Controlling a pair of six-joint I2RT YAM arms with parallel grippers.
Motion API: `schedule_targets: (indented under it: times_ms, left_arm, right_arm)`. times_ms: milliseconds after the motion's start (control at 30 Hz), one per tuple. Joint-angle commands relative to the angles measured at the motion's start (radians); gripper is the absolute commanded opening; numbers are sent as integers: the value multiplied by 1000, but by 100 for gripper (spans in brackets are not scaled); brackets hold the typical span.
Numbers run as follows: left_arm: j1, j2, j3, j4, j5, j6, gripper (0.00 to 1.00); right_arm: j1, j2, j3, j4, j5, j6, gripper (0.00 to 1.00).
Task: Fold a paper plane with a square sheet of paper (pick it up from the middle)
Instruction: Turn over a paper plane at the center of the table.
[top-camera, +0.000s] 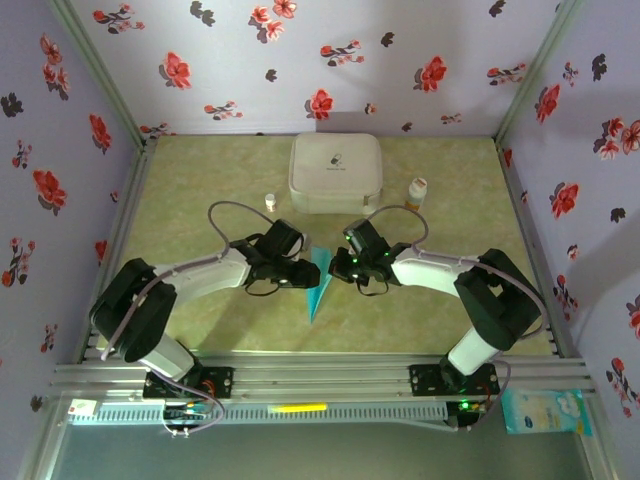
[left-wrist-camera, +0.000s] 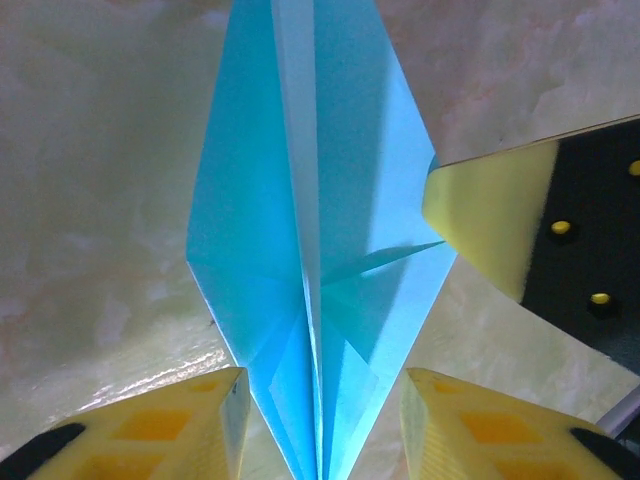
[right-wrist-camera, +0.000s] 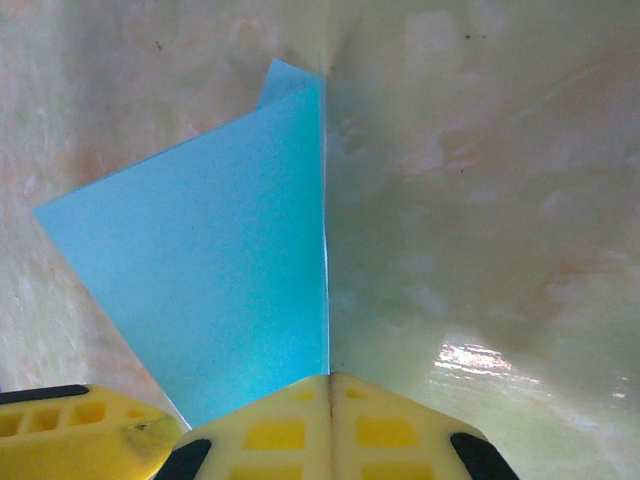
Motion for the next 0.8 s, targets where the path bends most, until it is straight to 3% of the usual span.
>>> schedule_targets:
  times_ms: [0,767]
  left_arm:
    - [-6,31,8,21,34,-14,44]
    - [-8,49,-31,44,47,-16,45]
  right_arm:
    - [7,16,9,29,-3,8,3]
    - [7,14,0,41,5,13,3]
